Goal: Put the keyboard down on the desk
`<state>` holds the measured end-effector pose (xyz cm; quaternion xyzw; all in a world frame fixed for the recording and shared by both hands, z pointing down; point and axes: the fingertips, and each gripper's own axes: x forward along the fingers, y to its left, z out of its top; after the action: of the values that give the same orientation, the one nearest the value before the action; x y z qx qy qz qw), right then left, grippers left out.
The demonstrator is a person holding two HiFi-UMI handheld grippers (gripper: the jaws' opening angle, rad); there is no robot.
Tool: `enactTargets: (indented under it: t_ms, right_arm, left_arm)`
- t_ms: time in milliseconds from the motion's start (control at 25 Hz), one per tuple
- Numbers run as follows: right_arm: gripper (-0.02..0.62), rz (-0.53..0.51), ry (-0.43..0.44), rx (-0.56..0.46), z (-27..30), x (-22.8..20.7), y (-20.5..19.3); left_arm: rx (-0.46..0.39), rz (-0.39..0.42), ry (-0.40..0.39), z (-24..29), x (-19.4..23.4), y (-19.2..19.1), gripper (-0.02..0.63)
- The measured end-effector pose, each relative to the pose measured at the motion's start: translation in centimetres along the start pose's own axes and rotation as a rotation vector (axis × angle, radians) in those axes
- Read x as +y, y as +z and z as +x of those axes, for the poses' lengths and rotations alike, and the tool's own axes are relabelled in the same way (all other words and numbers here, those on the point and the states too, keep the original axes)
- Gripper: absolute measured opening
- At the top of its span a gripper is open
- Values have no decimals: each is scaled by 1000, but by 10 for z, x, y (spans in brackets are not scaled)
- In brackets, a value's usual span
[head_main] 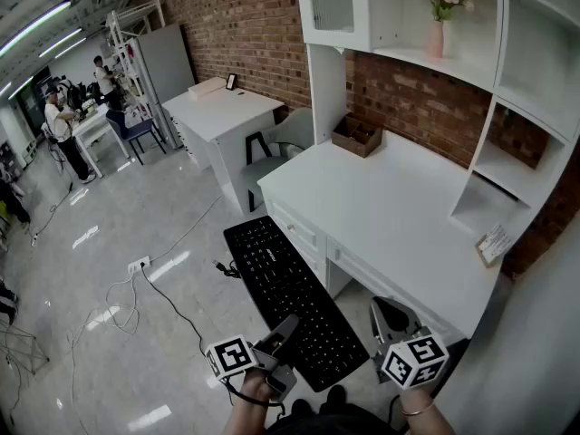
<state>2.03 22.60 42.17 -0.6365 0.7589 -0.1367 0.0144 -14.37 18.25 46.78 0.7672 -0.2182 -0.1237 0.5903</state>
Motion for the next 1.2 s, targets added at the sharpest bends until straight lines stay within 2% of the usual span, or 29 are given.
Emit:
enactTargets:
  t_ms: [240,400,760,1200]
  right_arm:
    - [5,18,38,-4,2,-10,1]
    - [6,21,70,-16,5,-13,5]
    - [6,31,67,-17,15,-42,9]
    - [6,48,90,1,60,-59,17]
  left_arm:
    - [-10,-18,-48,16,-7,-5,87]
    - [-14,13,5,19,2,-2,86]
    - [-62,26,10,43,1,12,87]
    - [-76,19,50,81,19,49,87]
